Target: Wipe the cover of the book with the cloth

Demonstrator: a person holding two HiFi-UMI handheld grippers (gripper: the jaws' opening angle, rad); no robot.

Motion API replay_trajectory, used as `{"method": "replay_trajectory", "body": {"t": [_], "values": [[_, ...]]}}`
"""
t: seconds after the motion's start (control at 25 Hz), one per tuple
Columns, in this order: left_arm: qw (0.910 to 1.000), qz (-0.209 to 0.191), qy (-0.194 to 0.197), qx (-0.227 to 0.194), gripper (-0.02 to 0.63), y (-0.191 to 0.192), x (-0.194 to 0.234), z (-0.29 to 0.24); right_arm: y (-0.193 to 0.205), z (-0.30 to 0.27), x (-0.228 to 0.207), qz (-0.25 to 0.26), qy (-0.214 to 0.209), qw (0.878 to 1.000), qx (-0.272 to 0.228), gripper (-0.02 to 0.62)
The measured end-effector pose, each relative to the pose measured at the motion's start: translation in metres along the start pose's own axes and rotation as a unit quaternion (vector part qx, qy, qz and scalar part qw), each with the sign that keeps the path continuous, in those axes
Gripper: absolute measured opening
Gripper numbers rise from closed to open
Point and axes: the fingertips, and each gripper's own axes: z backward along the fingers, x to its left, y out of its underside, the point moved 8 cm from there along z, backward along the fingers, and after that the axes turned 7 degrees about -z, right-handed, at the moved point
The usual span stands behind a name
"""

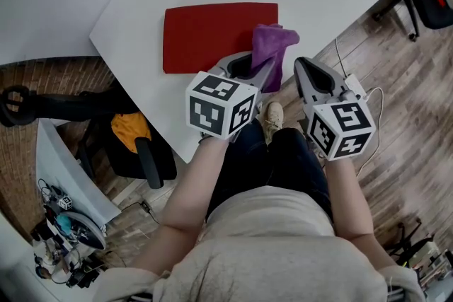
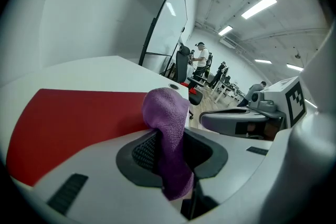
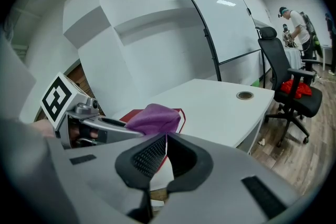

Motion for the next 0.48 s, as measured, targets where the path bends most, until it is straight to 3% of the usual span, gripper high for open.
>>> {"method": "replay_trajectory", "body": {"t": [0.48], "values": [[0.9996, 0.006, -0.028, -0.008, 0.11, 0.0029, 0.0002, -0.0003, 0.005, -0.0023, 0.003, 0.008, -0.027, 1.0, 0.008, 0.023]]}}
